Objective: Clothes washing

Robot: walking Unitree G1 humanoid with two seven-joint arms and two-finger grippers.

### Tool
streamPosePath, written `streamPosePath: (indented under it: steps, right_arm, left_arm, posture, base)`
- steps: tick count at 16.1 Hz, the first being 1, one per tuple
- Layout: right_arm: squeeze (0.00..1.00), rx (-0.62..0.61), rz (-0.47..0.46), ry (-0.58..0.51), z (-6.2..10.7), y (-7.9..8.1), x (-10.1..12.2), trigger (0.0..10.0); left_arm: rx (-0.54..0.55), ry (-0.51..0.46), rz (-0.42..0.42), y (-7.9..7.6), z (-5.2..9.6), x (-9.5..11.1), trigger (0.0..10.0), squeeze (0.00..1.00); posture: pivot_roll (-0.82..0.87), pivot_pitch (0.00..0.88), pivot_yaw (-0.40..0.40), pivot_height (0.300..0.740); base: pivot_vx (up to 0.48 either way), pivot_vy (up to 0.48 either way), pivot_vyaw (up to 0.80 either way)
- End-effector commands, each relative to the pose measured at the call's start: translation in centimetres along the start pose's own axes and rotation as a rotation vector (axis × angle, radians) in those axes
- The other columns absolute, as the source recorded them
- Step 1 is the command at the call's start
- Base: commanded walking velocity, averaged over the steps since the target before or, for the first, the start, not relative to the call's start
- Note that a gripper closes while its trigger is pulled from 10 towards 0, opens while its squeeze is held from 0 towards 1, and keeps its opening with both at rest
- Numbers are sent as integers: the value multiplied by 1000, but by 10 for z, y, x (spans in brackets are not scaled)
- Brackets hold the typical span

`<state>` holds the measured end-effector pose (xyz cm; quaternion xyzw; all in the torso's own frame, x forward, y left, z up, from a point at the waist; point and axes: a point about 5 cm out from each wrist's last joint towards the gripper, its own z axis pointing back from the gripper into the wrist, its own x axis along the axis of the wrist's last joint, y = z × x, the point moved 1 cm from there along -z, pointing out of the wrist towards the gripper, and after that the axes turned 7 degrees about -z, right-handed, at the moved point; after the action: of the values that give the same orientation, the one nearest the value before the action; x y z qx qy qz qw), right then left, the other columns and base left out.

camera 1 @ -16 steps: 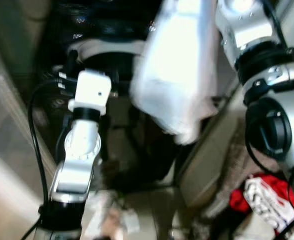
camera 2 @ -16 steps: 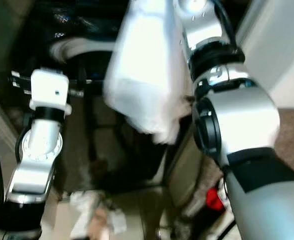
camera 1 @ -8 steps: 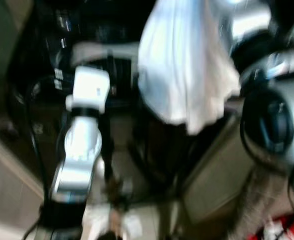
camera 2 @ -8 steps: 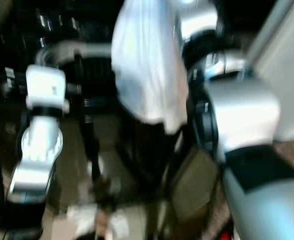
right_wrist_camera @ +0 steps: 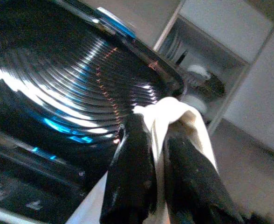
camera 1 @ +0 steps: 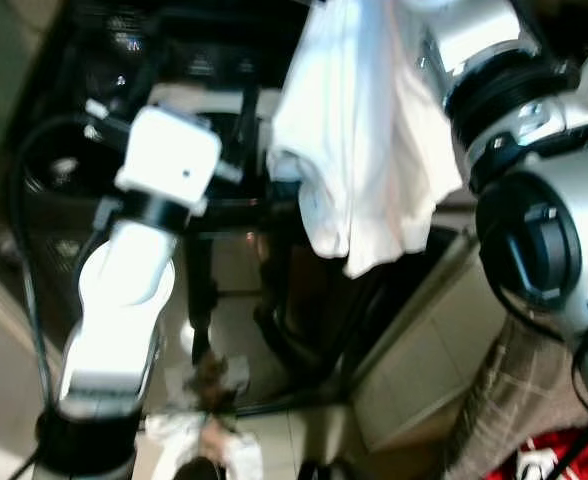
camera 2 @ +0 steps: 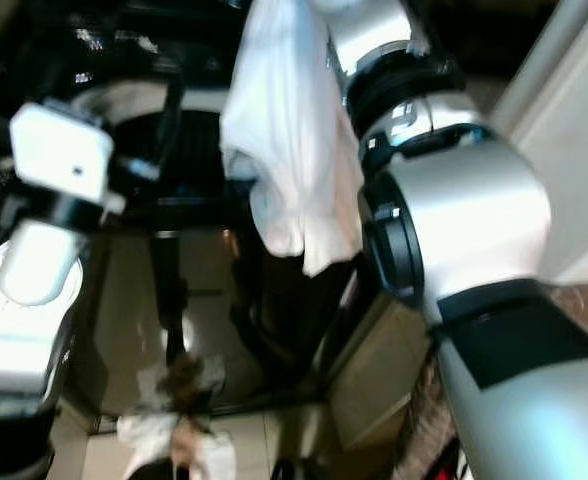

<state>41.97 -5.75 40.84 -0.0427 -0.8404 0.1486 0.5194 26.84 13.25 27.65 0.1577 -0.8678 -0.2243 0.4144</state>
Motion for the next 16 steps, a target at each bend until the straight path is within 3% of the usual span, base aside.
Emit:
streamPosePath:
  steps: [1, 3, 4, 6, 10, 11, 12, 14, 15, 16]
  right_arm:
    - [0, -9, -31, 116, 6, 1, -30, 10000]
    - [0, 66, -122, 328, 24, 26, -84, 10000]
    - [0, 54, -164, 403, 34, 31, -106, 10000]
    - [0, 8, -226, 474, 45, 31, -128, 10000]
    - [31, -9, -247, 573, 61, 35, -155, 10000]
    - [1000, 0, -283, 615, 67, 39, -163, 10000]
    - [1000, 19, -298, 658, 73, 43, -170, 10000]
    - [1000, 66, -318, 633, 72, 51, -167, 10000]
    - [1000, 79, -268, 607, 70, 51, -164, 10000]
    - [1000, 98, -148, 527, 64, 50, -154, 10000]
  left_arm:
    - [-10, -13, 1, -2, 0, 7, 10000, 0]
    - [-28, 10, 22, -6, 7, 12, 10000, 0]
    - [-35, 23, 28, -8, 11, 14, 10000, 0]
    - [-44, 42, 28, -9, 16, 14, 10000, 0]
    - [-57, 88, 12, -8, 24, 15, 10000, 0]
    - [-63, 95, 8, -9, 25, 15, 10000, 0]
    - [-67, 98, 4, -11, 25, 14, 10000, 0]
    - [-72, 99, -11, -12, 23, 13, 10000, 0]
    - [-72, 100, -13, -12, 23, 13, 10000, 0]
    - [-68, 102, -6, -14, 22, 12, 10000, 0]
  posture:
    - [247, 38, -175, 740]
    - [290, 62, -202, 740]
    - [300, 71, -208, 740]
    - [317, 90, -217, 740]
    - [340, 116, -221, 740]
    - [339, 116, -220, 740]
    - [337, 116, -220, 740]
    - [324, 108, -215, 740]
    - [324, 108, -215, 740]
    - [313, 99, -212, 740]
  base:
    - [0, 0, 0]
    - [0, 0, 0]
    - [0, 0, 0]
    - [0, 0, 0]
    - [0, 0, 0]
    - [0, 0, 0]
    - [0, 0, 0]
    - [0, 0, 0]
    - [0, 0, 0]
    - [0, 0, 0]
